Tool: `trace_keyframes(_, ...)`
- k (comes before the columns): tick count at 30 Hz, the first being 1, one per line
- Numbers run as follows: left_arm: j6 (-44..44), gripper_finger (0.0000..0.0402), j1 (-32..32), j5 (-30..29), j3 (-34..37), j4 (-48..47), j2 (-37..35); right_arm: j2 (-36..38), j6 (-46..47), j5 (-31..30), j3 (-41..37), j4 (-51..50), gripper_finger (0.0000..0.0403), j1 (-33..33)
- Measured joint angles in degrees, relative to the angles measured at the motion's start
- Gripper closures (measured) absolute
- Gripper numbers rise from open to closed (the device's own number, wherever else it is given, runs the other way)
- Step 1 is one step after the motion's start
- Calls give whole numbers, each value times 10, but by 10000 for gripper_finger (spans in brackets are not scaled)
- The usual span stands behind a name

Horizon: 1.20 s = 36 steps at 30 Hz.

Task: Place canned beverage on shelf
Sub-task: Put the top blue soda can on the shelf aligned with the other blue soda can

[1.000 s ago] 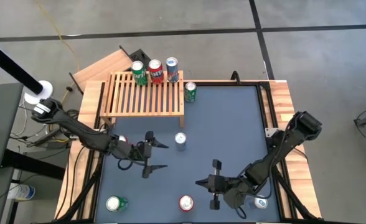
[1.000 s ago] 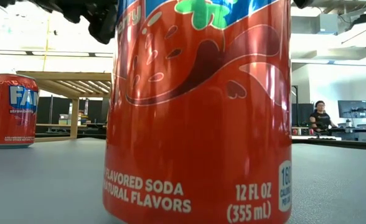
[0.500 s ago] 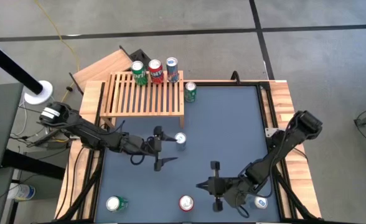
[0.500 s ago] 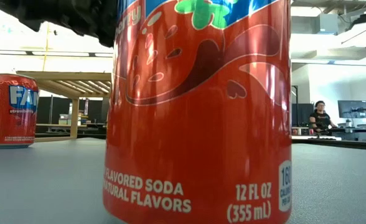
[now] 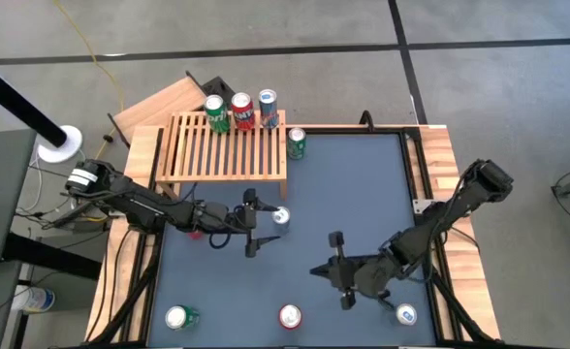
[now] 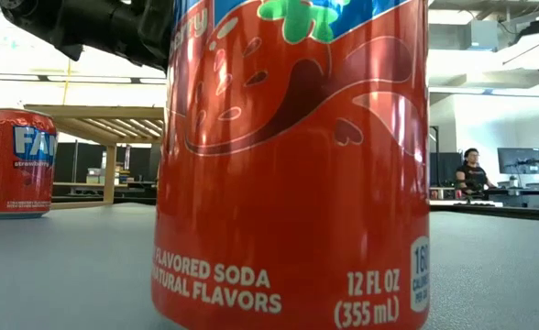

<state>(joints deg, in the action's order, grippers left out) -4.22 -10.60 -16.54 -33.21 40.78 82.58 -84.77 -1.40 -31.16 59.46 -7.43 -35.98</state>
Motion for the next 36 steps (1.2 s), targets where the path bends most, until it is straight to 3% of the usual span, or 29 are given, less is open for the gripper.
trace_keyframes(6,21,47,6,-2,0,-13,1,103,-5,51,-156,202,403,70)
trace_keyframes(11,35,47,6,-4,0,-20,1,127,-6,127,-227,342,403,123)
trace_keyframes(27,48,47,6,-53,0,-46,1,124,-3,148,-230,345,403,132)
trace_keyframes(36,65,47,21,-67,-1,40,96,124,-51,148,-230,344,403,140)
